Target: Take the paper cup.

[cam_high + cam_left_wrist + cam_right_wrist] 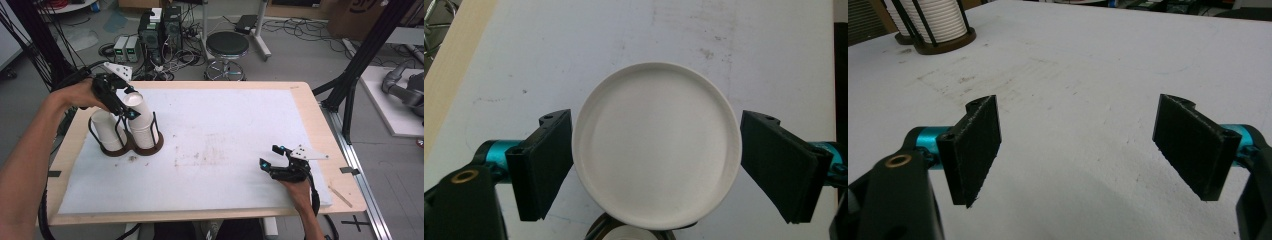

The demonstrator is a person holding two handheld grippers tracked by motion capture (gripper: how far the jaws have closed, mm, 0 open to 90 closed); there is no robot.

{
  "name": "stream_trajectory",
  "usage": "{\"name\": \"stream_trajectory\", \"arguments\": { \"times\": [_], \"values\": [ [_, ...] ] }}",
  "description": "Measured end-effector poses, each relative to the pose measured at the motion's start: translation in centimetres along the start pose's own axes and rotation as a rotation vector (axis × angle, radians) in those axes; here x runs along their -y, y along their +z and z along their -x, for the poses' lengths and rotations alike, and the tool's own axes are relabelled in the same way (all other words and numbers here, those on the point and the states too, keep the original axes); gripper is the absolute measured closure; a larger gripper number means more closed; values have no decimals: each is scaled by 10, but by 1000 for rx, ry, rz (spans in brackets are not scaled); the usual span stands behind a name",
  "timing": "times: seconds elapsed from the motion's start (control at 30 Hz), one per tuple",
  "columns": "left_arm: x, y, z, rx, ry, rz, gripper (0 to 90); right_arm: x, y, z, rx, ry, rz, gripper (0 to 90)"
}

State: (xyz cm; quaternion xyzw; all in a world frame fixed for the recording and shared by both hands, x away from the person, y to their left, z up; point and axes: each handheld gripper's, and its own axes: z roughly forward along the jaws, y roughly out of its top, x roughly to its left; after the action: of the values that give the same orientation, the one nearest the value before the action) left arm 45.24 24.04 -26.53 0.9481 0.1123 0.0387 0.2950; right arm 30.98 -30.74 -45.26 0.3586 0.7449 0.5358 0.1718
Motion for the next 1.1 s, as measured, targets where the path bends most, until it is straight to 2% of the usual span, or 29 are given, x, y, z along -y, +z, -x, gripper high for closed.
{"name": "stream_trajectory", "arguments": {
  "times": [0.17,0.3,0.4,0.43,0.63,0.83,1.1],
  "values": [
    [0,0,-1,1,5,-5,171,0,0,0,1,-2,3,198],
    [-1,1,-1,0,5,-1,233,0,0,0,3,2,4,199],
    [0,0,-2,-5,0,2,249,0,0,0,3,4,5,198],
    [0,-1,-2,-2,1,4,294,0,0,0,2,5,5,199],
    [-1,-1,-3,-3,1,-4,302,0,0,0,4,5,8,199],
    [-1,-4,-3,-3,-19,11,307,0,0,1,2,7,8,199],
    [-1,-16,1,-27,-17,61,313,0,0,1,-2,9,6,199]
  ]
}}
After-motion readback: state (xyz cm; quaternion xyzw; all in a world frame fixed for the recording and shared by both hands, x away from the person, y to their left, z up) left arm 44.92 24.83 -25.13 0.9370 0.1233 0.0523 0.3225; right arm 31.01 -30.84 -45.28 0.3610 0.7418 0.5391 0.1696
